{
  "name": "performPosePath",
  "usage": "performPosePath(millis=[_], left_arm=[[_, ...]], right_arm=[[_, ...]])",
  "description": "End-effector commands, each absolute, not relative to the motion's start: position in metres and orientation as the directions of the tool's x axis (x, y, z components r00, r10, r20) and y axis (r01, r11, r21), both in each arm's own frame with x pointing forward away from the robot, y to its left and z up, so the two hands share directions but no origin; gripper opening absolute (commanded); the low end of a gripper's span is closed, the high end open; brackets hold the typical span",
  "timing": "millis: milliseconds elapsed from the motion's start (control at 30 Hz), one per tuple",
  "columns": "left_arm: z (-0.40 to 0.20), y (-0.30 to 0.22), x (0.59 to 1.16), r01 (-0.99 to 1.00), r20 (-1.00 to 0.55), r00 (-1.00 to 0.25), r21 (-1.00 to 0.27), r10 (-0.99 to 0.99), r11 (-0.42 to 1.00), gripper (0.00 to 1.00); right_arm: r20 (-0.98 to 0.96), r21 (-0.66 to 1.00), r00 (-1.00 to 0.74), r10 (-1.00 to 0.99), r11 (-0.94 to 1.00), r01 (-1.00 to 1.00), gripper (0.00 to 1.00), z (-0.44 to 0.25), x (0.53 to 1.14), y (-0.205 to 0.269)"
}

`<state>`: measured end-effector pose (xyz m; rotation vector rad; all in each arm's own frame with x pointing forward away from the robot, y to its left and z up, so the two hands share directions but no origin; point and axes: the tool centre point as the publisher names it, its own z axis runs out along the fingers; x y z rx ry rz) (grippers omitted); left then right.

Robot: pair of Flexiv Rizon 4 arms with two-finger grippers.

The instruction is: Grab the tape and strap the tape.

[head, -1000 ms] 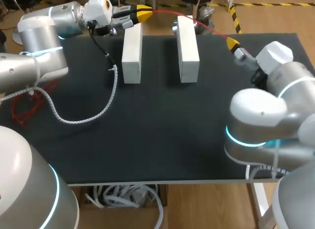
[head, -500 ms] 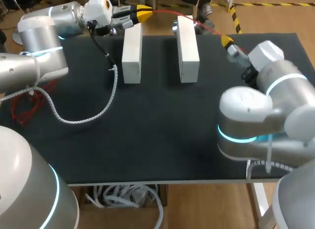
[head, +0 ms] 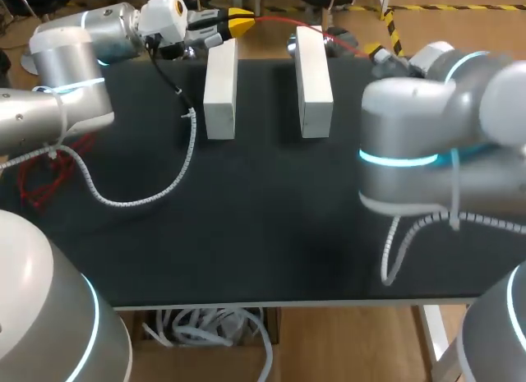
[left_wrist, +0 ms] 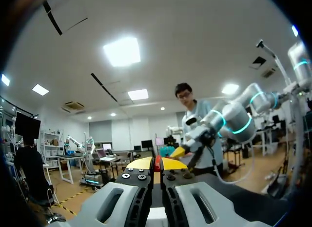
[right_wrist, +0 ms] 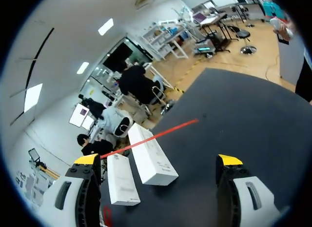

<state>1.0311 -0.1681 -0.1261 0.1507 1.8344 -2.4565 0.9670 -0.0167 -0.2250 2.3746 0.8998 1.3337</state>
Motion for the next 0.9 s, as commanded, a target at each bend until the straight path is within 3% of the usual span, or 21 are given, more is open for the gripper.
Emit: performPosePath(millis=[33,400,500,567,667,900], left_arm=[[-0.127,-0.168,1.032,0.115,-0.121,-0.993,-0.952,0.004,-0.285,0.00],[-0.127,-0.168,1.032,0.115,-0.121,-0.993,-0.952,0.004,-0.285,0.00],[-0.127,-0.168,1.032,0.115,-0.121,-0.993,-0.952,0.004,-0.285,0.00],[-0.127,-0.168,1.032,0.115,-0.121,-0.993,-0.952,0.004,-0.285,0.00],[-0.127,-0.168,1.032,0.115,-0.121,-0.993,-0.952,0.004,-0.285,0.00],[-0.127,-0.168,1.032,0.115,-0.121,-0.993,-0.952,0.004,-0.285,0.00]], right_arm=[[0.426,-0.030,0.731,0.534,-0.799,0.601,1.00,-0.215,0.969,-0.018],[0.426,-0.030,0.731,0.534,-0.799,0.601,1.00,-0.215,0.969,-0.018],[0.591,-0.011,0.675,0.442,-0.832,0.554,1.00,-0.209,0.966,-0.013],[0.781,0.068,0.500,0.375,-0.846,0.528,1.00,-0.206,0.961,-0.011],[0.885,0.112,0.338,0.320,-0.852,0.512,1.00,-0.203,0.951,-0.010],[0.948,0.192,0.129,0.290,-0.847,0.495,1.00,-0.204,0.940,-0.012]])
